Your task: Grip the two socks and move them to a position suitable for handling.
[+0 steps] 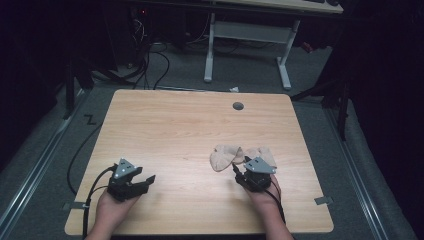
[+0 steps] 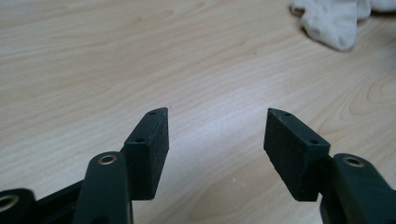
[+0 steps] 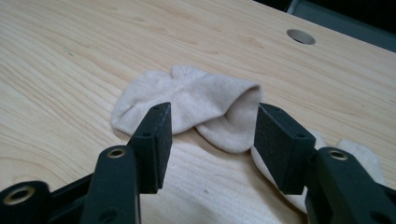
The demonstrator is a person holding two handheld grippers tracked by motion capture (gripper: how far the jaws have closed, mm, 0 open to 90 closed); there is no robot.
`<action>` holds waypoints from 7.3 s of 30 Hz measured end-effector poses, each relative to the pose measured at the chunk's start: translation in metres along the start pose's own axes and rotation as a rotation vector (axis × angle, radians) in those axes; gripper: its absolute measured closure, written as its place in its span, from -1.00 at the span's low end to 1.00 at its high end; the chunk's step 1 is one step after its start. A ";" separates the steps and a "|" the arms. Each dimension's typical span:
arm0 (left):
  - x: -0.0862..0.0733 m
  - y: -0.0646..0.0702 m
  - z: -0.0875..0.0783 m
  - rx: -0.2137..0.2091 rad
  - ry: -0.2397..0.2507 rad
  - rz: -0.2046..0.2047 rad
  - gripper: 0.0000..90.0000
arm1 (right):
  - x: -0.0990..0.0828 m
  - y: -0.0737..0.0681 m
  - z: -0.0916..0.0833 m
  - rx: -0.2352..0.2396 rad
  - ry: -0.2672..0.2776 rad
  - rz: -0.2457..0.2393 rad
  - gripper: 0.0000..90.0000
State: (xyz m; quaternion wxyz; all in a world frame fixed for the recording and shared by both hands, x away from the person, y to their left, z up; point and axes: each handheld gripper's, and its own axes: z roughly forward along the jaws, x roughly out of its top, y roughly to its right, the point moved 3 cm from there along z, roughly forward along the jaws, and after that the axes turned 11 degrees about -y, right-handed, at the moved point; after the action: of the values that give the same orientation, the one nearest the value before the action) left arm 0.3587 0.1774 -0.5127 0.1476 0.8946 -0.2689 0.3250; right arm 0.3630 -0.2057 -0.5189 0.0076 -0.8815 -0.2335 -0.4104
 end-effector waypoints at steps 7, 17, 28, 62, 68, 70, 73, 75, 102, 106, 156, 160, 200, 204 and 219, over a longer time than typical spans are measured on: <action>0.001 -0.009 0.019 0.023 -0.028 0.002 -0.15 | -0.006 0.005 -0.002 0.113 0.008 0.028 -0.35; -0.005 -0.007 0.016 0.038 -0.041 0.008 -0.16 | -0.006 0.006 0.003 0.181 -0.108 0.079 -0.96; -0.006 -0.008 0.014 0.026 -0.044 0.010 -0.17 | 0.005 0.008 0.004 0.169 -0.109 0.096 -1.00; -0.006 -0.009 0.011 0.003 -0.045 0.017 -0.21 | 0.056 -0.033 0.070 0.332 -0.269 -0.050 -0.46; -0.005 -0.007 0.012 -0.015 -0.051 0.016 -0.22 | 0.050 -0.038 0.073 0.295 -0.266 -0.049 -0.20; -0.005 -0.006 0.011 -0.012 -0.046 0.030 -0.21 | 0.047 -0.037 0.071 0.272 -0.243 -0.034 -0.17; -0.005 -0.003 0.011 -0.010 -0.047 0.047 -0.21 | 0.044 -0.035 0.069 0.260 -0.248 -0.032 -0.17; -0.003 0.001 0.010 -0.010 -0.044 0.064 -0.22 | 0.042 -0.034 0.069 0.275 -0.242 -0.013 -0.14; -0.018 0.001 -0.005 0.030 -0.012 0.076 -0.35 | 0.035 -0.032 0.068 0.202 -0.263 -0.070 0.68; -0.017 -0.001 -0.007 0.023 0.002 0.067 -0.34 | 0.034 -0.031 0.067 0.200 -0.259 -0.068 0.75; -0.018 0.002 0.000 0.009 -0.026 0.098 -0.32 | 0.051 -0.028 0.058 0.202 -0.148 -0.066 0.94; -0.017 0.001 0.001 0.011 -0.027 0.096 -0.32 | 0.045 -0.031 0.068 0.210 -0.200 -0.078 0.95; -0.015 -0.001 0.000 0.011 -0.023 0.101 -0.31 | 0.059 -0.169 0.036 0.450 -0.173 -0.306 0.32; -0.014 -0.001 0.000 0.015 -0.023 0.100 -0.31 | 0.056 -0.180 0.042 0.440 -0.200 -0.354 0.24; -0.009 0.021 -0.004 -0.011 -0.006 0.099 -0.18 | 0.057 -0.166 0.036 0.410 -0.147 -0.291 0.81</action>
State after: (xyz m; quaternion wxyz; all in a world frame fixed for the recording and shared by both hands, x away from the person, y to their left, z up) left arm 0.3386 0.1655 -0.5142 0.1352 0.8804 -0.3152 0.3277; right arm 0.3508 -0.0273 -0.5305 0.1101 -0.8461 -0.4359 -0.2862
